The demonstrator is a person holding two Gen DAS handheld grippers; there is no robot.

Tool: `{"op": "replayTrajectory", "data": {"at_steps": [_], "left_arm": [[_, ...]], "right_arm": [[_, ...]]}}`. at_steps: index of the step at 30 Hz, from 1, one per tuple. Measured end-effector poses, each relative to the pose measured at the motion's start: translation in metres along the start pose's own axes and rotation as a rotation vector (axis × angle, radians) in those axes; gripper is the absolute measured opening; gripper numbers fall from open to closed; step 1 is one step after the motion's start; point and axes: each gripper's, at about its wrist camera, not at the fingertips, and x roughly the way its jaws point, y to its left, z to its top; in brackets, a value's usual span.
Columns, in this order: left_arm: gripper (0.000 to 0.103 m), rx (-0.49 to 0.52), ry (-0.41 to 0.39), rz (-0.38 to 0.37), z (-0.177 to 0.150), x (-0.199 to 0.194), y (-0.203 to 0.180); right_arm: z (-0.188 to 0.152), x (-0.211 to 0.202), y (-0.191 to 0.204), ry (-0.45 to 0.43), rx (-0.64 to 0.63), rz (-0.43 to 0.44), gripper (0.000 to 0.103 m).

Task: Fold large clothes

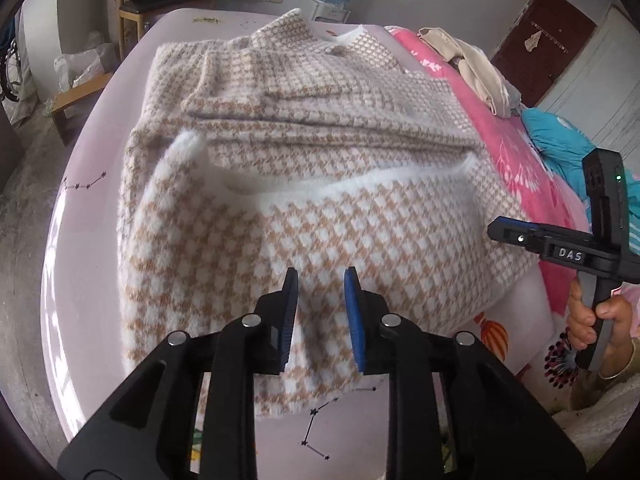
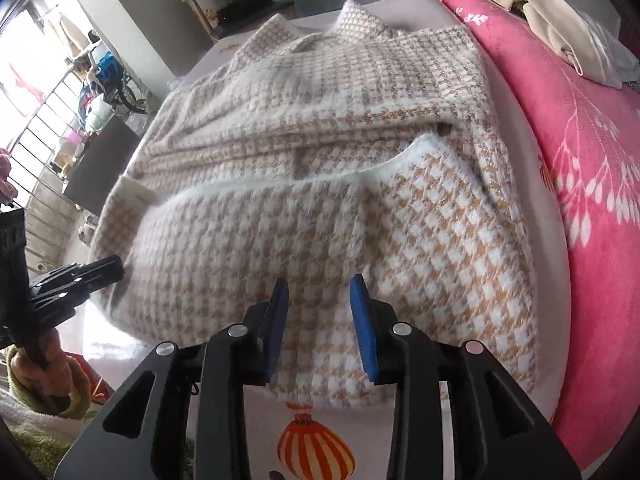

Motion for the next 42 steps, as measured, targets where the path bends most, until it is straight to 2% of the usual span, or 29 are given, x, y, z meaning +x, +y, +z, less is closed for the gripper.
{"op": "replayTrajectory", "data": {"at_steps": [3,5,9,11,14,15,19,23,26,29,31,34,38,42], "left_arm": [[0.041,0.046,-0.003,-0.037,0.012,0.009,-0.015],[0.042,0.084,0.000,-0.040,0.018,0.018,-0.026],[0.059,0.159,-0.020,-0.026,0.029,0.031,-0.044],[0.060,0.196,-0.037,-0.009,0.036,0.036,-0.049],[0.060,0.202,-0.022,-0.014,0.043,0.047,-0.050],[0.060,0.204,-0.020,-0.017,0.044,0.050,-0.050],[0.060,0.204,0.011,-0.044,0.042,0.057,-0.050],[0.059,0.166,0.053,-0.146,0.032,0.050,-0.049],[0.059,0.185,0.063,-0.153,0.019,0.047,-0.054],[0.059,0.199,0.064,-0.138,0.010,0.052,-0.058],[0.059,0.205,0.057,-0.135,0.008,0.052,-0.059],[0.059,0.220,0.058,-0.141,0.005,0.049,-0.060],[0.059,0.237,0.057,-0.146,-0.007,0.043,-0.061],[0.059,0.220,0.049,-0.154,-0.015,0.039,-0.054]], "right_arm": [[0.009,0.013,0.008,0.020,-0.019,0.019,0.032],[0.015,0.028,0.009,0.058,-0.018,0.021,0.034],[0.019,0.034,0.013,0.078,-0.048,0.018,0.035],[0.018,0.036,0.016,0.091,-0.067,0.016,0.035],[0.015,0.043,0.021,0.111,-0.073,-0.006,0.012],[0.014,0.043,0.023,0.103,-0.085,-0.016,0.007],[0.006,0.037,0.020,0.127,-0.061,-0.007,0.002],[-0.015,0.030,0.013,0.176,-0.037,-0.011,0.001],[-0.019,0.023,0.008,0.179,-0.025,0.003,0.001],[-0.002,0.006,0.008,0.109,-0.046,0.060,0.001],[0.020,-0.003,0.013,0.049,-0.068,0.106,0.004],[0.060,0.006,0.022,0.015,-0.077,0.209,0.015],[0.099,0.046,0.043,0.094,-0.088,0.321,0.017],[0.100,0.079,0.052,0.238,-0.084,0.339,0.017]]}}
